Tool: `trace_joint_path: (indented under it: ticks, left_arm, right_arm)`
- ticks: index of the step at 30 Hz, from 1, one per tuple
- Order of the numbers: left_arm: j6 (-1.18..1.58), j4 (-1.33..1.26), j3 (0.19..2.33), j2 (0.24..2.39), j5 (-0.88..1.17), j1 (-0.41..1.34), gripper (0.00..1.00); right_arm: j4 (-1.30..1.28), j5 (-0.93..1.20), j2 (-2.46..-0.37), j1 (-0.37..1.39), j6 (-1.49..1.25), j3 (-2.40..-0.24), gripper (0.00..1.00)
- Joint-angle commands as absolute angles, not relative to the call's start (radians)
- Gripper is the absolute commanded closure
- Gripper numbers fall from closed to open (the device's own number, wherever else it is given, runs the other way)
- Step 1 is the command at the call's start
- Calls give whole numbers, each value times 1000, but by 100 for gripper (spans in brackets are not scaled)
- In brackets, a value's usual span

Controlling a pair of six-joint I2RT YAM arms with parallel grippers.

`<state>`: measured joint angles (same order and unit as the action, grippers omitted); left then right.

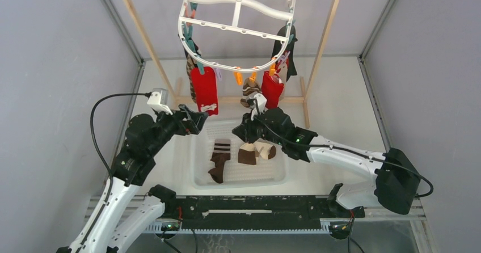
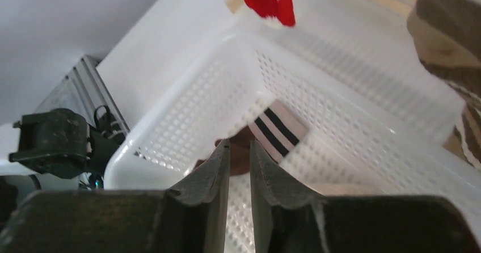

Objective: Remove the socks clipped to the hanger
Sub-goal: Remove the sock from the hanger.

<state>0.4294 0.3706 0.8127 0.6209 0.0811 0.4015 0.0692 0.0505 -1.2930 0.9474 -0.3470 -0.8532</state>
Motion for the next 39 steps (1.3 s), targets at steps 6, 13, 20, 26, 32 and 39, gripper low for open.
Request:
trace_joint_path:
  ticks: [6,13,20,26,32,39]
  left_arm:
    - [454,383,793,614,81,397,0]
    - [455,391,801,612,111,398,0]
    - [450,419,801,588,123,397,0]
    - [450,427,793,574,124,397,0]
    - [451,419,790,586,131,398,0]
    - [444,416,792,592,136,397,0]
  right_arm:
    - [412,142,-1427,907,-389,-883,66]
    - [555,60,-1543,899,-387,-902,44]
    - [755,38,-1657,893,-355,-902,43]
    - [862,46,-1728,864,-359,-914,34]
    - [934,119,-1790,820,-393,-936,30]
    - [1071,258,-1865,793,-472,-960,29]
